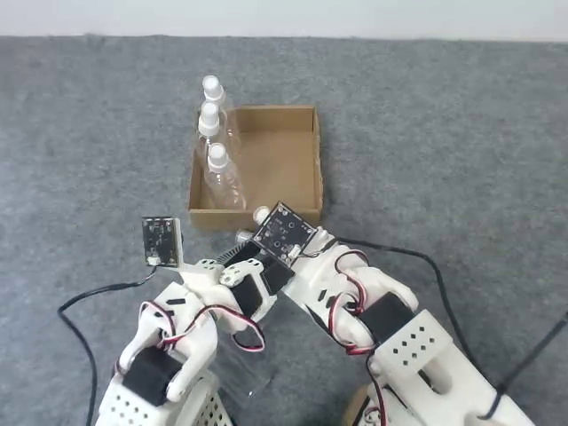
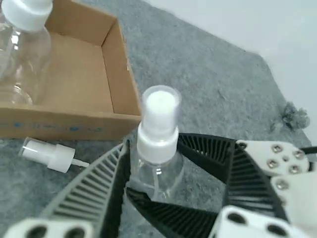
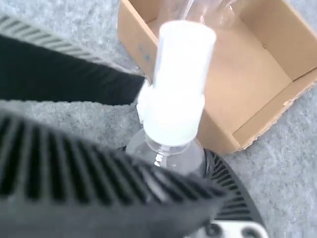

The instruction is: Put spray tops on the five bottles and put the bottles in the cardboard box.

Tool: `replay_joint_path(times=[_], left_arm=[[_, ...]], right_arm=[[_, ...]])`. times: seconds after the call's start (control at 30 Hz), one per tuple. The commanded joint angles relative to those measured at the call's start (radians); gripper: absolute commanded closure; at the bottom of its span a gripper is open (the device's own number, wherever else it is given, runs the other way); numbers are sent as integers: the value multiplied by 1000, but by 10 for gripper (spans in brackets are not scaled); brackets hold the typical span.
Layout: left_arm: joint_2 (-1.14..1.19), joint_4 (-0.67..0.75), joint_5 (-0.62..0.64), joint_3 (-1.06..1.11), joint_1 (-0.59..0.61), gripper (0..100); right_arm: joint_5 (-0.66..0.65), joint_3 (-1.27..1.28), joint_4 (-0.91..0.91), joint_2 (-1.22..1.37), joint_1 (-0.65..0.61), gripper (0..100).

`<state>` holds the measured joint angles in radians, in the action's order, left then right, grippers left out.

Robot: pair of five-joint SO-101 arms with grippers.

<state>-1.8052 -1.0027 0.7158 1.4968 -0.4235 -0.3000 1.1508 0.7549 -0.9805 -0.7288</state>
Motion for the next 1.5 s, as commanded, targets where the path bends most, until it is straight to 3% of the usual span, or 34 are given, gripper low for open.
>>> replay_joint_path(times=[0.0,1.07,1.47], left_arm=[[-17,-3,-6,-47,-8,698],[-17,-41,-6,-97,58,698],[-18,-5,29,-104,167,698]], right_arm=[[-18,-28,-15,-36,8,909],[-9,-29,-22,-36,48,909],[23,-34,-22,-36,50,909]])
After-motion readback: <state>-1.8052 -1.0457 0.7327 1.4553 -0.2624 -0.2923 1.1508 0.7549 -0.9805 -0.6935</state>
